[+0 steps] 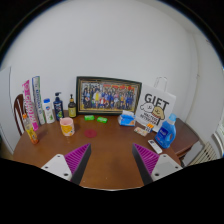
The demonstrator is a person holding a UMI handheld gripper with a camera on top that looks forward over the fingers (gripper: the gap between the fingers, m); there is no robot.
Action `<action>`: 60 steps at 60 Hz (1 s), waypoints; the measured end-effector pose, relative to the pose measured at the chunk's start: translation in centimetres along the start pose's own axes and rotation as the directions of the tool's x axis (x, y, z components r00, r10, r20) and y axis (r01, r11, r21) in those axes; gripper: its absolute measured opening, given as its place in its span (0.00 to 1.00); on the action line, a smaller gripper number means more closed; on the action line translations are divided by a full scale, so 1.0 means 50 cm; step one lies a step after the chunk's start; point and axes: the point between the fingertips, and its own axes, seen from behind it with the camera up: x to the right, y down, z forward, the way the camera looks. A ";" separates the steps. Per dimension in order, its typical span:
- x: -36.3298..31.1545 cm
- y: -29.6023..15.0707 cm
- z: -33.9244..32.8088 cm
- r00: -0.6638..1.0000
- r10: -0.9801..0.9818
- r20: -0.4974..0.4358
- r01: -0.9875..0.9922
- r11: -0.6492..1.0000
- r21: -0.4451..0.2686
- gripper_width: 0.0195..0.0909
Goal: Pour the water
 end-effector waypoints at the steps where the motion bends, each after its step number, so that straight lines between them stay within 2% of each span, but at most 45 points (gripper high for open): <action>1: -0.004 0.002 0.001 1.000 -0.001 0.002 0.001 1.000 -0.003 0.92; 10: -0.093 0.030 0.003 0.999 -0.014 0.029 0.015 0.999 -0.040 0.93; 17: -0.278 0.060 0.030 0.996 -0.026 0.083 0.031 0.998 -0.061 0.92; 23: -0.452 0.086 0.036 0.984 -0.033 0.176 0.044 0.997 -0.063 0.93; 37: -0.831 0.095 0.095 0.930 -0.029 0.366 0.027 1.000 0.010 0.93; 43: -0.939 0.078 0.158 0.921 -0.017 0.388 -0.003 0.999 0.050 0.92; 52: -1.035 0.073 0.270 0.927 -0.003 0.375 -0.018 0.998 0.052 0.91; 56: -1.050 0.071 0.314 0.936 0.003 0.351 -0.024 0.998 0.055 0.86; 60: -1.058 0.073 0.349 0.944 0.015 0.329 -0.032 0.998 0.047 0.70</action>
